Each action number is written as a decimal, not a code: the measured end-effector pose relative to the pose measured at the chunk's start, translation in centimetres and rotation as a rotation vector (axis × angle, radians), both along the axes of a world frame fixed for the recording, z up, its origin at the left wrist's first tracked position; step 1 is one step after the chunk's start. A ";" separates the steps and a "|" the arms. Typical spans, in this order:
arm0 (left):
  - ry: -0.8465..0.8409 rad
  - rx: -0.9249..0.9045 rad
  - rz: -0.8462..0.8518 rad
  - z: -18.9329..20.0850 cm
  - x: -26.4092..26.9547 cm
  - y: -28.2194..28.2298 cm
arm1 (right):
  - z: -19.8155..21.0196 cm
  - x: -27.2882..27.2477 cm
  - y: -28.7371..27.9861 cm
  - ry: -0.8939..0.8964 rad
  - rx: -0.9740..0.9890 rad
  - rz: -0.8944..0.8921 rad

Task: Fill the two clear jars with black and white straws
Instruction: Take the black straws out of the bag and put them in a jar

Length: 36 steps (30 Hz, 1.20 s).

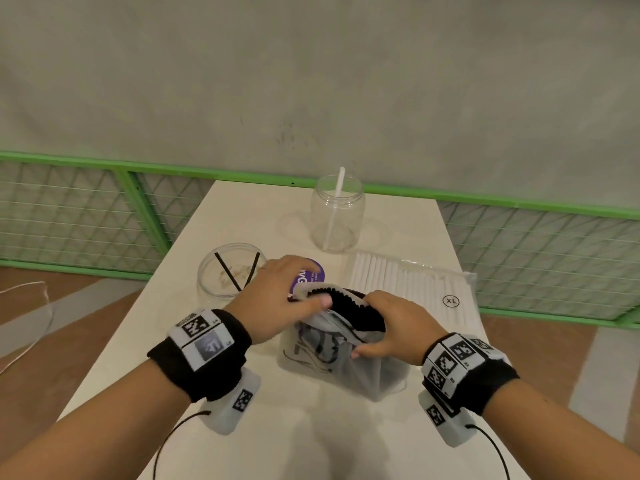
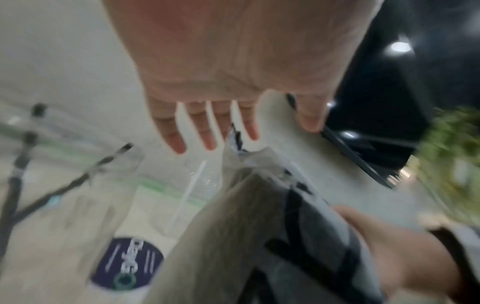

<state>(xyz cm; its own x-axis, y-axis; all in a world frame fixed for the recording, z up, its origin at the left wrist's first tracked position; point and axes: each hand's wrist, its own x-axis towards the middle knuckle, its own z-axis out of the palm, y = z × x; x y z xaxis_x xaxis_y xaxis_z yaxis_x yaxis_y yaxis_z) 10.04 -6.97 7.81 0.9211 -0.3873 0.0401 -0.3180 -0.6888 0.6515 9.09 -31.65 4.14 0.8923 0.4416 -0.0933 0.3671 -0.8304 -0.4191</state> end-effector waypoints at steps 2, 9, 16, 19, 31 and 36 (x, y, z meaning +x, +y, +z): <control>-0.159 0.262 -0.199 0.0 -0.4 0.3 | 0.0 0.1 -0.1 0.017 0.023 -0.008; -0.428 0.373 -0.263 -0.5 -0.3 0.3 | -0.5 0.8 -0.4 0.032 0.062 -0.033; -0.594 0.599 -0.287 -1.8 -1.5 0.8 | -1.0 0.8 -0.5 0.042 0.066 -0.049; -0.692 0.571 -0.208 -2.5 -2.0 0.2 | -0.9 0.6 -0.4 0.047 0.069 -0.054; -0.626 0.221 0.003 -5.6 -3.1 -0.4 | -1.9 -2.0 0.4 -0.373 0.133 0.012; -0.570 0.145 -0.018 -5.6 -3.3 -0.3 | -3.1 -2.7 2.3 -0.577 0.193 0.113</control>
